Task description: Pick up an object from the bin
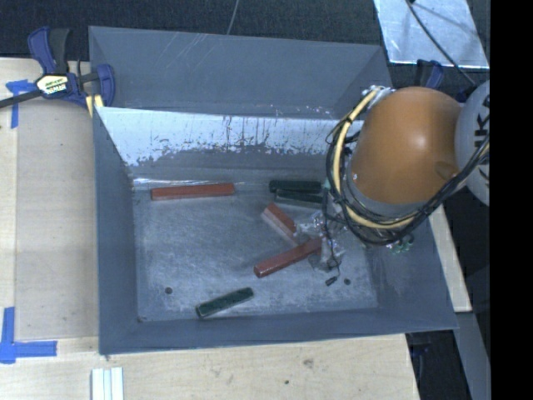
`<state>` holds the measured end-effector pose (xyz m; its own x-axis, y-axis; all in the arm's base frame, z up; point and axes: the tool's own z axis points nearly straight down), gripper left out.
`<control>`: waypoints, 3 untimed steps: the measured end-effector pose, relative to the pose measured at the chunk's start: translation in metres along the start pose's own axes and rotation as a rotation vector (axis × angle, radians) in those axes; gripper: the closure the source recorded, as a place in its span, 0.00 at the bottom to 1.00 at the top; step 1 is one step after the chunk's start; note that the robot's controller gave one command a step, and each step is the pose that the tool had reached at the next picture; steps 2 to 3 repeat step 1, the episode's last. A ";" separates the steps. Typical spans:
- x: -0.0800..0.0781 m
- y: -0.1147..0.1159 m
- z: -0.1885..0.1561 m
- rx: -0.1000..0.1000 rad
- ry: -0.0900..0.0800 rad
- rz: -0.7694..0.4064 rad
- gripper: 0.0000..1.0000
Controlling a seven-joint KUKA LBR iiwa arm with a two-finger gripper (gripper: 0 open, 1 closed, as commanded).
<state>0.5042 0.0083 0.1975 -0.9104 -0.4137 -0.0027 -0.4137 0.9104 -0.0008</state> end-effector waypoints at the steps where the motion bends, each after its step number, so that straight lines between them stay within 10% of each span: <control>1: 0.014 -0.043 -0.052 -0.002 0.003 0.004 1.00; 3: 0.014 -0.043 -0.052 -0.002 0.003 0.004 1.00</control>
Offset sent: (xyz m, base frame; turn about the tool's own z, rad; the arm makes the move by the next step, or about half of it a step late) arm 0.0065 -0.0636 0.0712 0.0109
